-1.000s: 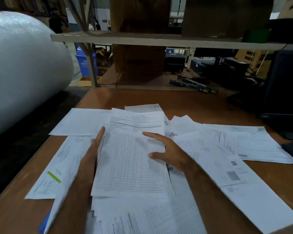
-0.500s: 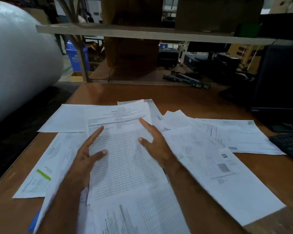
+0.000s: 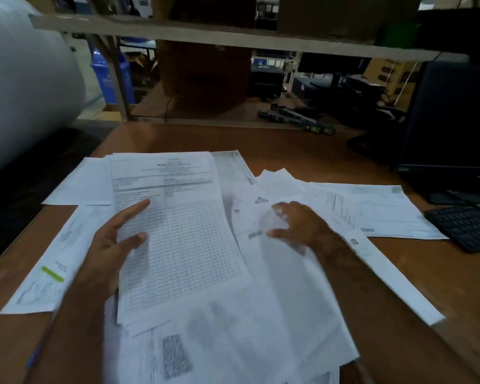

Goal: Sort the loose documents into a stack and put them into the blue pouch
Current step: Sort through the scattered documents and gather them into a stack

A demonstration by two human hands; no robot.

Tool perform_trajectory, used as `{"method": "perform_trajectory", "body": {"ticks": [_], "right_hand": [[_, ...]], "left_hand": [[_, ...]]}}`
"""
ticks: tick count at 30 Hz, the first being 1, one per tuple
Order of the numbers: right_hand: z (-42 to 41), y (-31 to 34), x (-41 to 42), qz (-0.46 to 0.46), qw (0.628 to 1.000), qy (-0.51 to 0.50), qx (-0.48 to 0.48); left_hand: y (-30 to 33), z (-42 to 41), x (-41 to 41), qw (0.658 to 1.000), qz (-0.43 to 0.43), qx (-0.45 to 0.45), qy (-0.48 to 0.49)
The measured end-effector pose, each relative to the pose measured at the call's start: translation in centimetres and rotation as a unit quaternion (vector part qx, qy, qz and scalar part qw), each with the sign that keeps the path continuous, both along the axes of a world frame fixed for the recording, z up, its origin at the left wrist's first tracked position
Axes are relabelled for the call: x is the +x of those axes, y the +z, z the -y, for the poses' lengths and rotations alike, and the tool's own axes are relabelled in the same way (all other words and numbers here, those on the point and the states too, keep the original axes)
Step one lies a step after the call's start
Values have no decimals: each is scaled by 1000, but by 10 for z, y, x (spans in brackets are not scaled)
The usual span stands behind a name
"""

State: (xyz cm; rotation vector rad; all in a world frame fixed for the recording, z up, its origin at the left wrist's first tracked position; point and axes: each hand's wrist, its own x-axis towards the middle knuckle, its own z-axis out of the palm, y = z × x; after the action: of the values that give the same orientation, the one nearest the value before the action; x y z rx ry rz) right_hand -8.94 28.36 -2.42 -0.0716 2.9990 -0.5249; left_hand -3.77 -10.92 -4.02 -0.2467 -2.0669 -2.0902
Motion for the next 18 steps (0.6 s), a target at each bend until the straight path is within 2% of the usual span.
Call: {"method": "perform_trajectory", "body": {"ticks": [3, 5, 9, 11, 13, 16, 18], "right_hand": [[3, -7, 7, -95, 992, -60, 52], [8, -4, 16, -102, 993, -37, 49], [23, 16, 32, 73, 992, 91, 51], [26, 17, 38, 101, 984, 118, 84], [21, 20, 42, 87, 988, 67, 104], [12, 21, 44, 46, 979, -45, 194], [7, 20, 44, 17, 972, -66, 226]], "left_hand": [[0, 14, 5, 1000, 3, 28, -13], [-2, 22, 7, 1000, 4, 25, -6], [-6, 28, 5, 999, 22, 40, 4], [-7, 28, 4, 998, 30, 47, 2], [-7, 28, 6, 997, 39, 60, 11], [-4, 25, 10, 994, 41, 93, 27], [-5, 24, 12, 993, 42, 102, 30]]}}
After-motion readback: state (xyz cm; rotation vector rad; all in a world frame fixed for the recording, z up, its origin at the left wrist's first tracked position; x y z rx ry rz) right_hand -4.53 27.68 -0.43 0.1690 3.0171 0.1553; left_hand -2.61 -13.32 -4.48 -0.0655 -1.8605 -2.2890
